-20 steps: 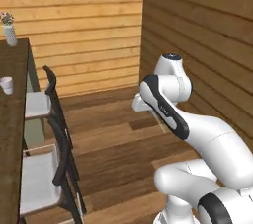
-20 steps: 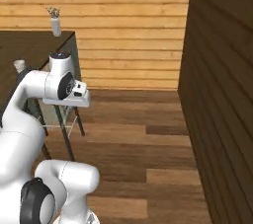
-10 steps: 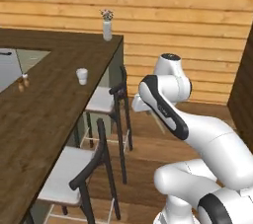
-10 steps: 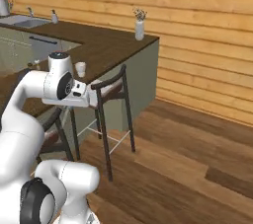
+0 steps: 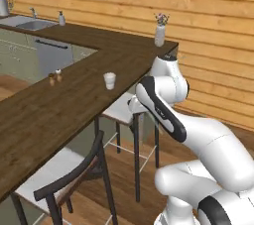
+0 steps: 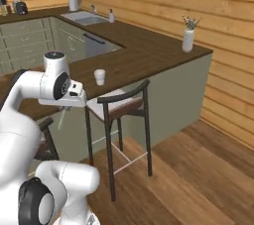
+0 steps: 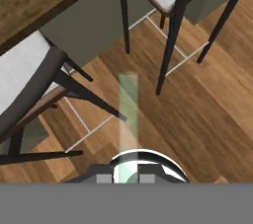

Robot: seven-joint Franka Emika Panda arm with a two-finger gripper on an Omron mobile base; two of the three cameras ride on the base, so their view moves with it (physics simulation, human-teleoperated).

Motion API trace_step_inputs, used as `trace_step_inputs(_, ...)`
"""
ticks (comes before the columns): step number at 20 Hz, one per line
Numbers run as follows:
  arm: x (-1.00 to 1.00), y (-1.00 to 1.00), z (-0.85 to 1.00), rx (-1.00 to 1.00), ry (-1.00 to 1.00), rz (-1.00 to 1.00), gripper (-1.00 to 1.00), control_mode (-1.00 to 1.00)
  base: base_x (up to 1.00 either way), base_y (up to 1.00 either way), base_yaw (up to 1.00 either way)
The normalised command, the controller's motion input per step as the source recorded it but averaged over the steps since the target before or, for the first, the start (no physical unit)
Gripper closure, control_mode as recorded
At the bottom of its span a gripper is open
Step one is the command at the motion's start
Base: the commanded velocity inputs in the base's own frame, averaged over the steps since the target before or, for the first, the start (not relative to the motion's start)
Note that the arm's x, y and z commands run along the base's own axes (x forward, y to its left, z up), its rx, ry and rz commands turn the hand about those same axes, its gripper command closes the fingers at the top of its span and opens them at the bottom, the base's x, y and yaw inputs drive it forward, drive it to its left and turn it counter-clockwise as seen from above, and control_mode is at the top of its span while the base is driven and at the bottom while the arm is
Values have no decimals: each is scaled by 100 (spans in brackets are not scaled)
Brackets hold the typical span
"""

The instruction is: Take a straw from the drawer in front and place it inside the glass cup on the dining counter.

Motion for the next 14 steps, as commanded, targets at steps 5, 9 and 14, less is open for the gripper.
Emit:
trace_step_inputs(5, 0, 0, 0, 0, 0, 0, 100, 100, 38, -100, 47)
trace_step_inputs(9, 0, 0, 0, 0, 0, 0, 100, 100, 38, -96, 51)
trace_step_inputs(14, 0, 0, 0, 0, 0, 0, 100, 100, 40, -84, 55)
